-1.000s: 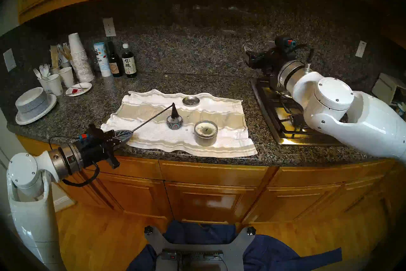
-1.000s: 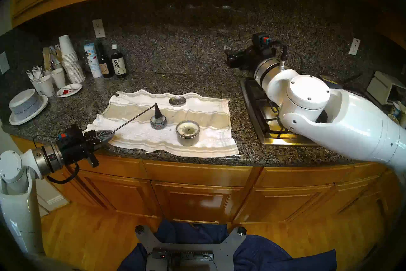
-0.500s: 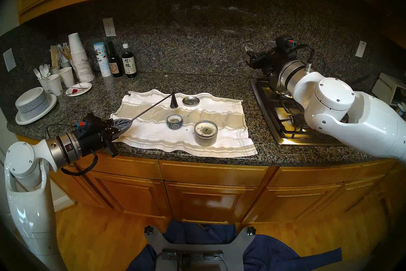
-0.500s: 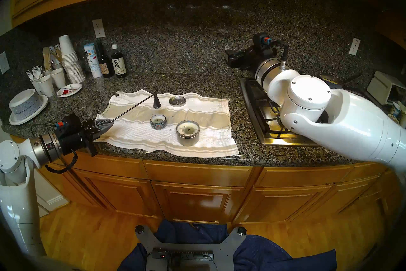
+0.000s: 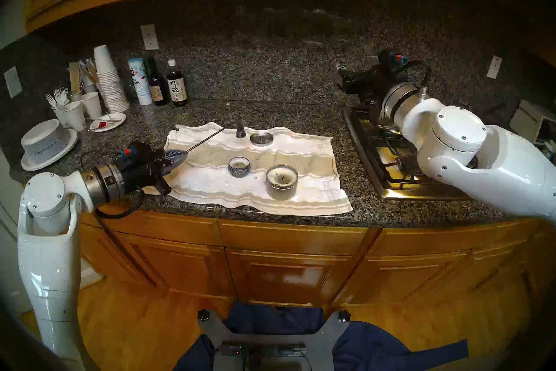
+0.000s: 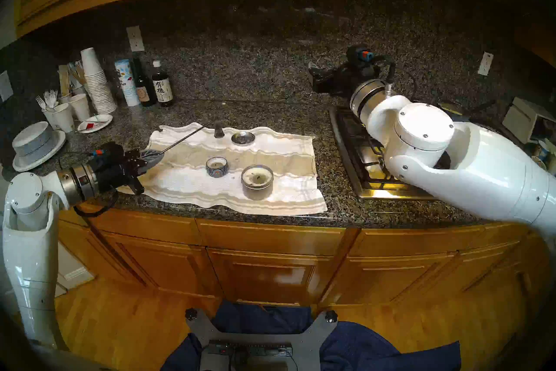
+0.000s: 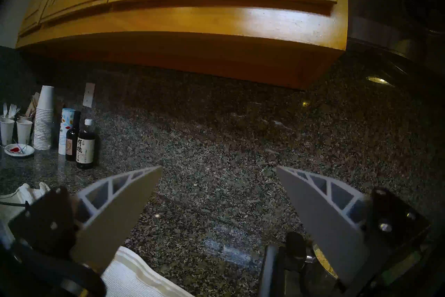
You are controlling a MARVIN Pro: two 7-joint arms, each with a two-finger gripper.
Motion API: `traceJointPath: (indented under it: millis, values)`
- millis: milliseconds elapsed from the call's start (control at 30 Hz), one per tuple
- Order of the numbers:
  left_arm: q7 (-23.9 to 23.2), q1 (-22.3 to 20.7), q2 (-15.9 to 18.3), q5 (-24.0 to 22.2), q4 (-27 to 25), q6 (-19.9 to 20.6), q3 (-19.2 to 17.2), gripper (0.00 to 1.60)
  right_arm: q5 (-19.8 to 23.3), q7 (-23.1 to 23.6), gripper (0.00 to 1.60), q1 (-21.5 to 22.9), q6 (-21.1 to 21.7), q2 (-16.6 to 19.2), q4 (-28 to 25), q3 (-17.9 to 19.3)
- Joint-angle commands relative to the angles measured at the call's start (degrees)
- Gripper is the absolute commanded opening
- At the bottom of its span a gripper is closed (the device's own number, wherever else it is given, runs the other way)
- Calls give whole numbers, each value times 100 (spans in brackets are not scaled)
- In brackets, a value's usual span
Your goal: Put out candle flame
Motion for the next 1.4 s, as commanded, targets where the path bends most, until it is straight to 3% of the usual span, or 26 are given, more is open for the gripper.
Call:
traceJointPath:
  millis: [0,600,1367]
  values:
    - [325,-628,516,-183,212,12,379,0,-60,4,160,206,-29,-29,17,181]
    - [636,-1417,1239,-475,1170,25,1216,0,-54,-43,160,200,-27,26,-7,170]
    - [723,-2356,1323,-713,2048,-55,2237,0,-49,-127,160,187,-44,221,-125,164]
